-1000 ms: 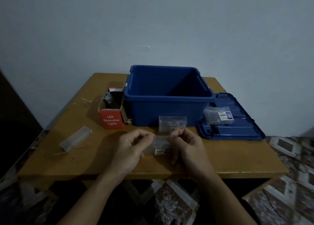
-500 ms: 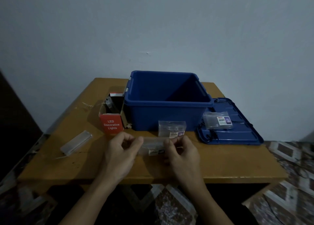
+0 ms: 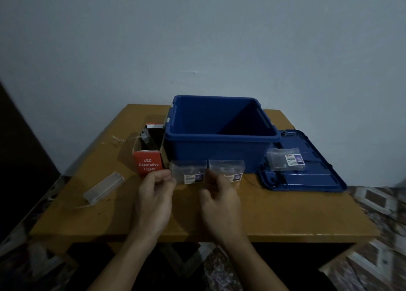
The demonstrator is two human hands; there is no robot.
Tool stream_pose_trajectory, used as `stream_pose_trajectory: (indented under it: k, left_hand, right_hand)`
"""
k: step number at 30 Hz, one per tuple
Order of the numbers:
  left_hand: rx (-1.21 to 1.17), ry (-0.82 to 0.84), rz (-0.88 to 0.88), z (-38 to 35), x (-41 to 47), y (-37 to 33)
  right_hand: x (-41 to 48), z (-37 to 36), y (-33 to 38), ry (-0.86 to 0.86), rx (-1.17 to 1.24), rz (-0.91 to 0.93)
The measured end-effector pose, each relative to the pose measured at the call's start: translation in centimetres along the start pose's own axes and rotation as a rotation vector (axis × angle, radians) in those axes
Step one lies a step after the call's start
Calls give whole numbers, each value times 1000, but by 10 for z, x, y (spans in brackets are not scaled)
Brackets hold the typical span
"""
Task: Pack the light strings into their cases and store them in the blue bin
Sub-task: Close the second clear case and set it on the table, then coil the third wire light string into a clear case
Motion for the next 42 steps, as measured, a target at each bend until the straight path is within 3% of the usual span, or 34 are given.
stream_pose_trajectory:
  k: [15,25,29,33,36,39,42]
  left_hand:
    - [91,171,-61,-23,-8,-8]
    - [158,163,-89,4,-9,-18]
    - [246,78,-155,44,-7,-37]
    - [360,-48,-206,94,1,-53]
    - [546,-115,-183,133,11,-51]
    - [739,-112,-140,165,24,-35]
    - [944,25,-32,178,29,-5]
  right_hand:
    - [0,9,-15,-85,58,-46]
    - [-3,2,-5,-61,32,-5]
    - [-6,-31,24,51,-89,114]
    - [-14,-94,59,380,-234,211]
    - [-22,-137,86,527,-322,336]
    - [-24,-171,107,581,-429,492]
    - [-25,-196,125,618,-603,672]
Point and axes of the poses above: each hand's wrist, its own x-axis towards the middle knuckle, its own z-axis out of the back of the hand, y = z × x, the point moved 10 cm from there along x, towards the middle knuckle, and after that the axes turned 2 degrees about z, right-handed, at the moved point
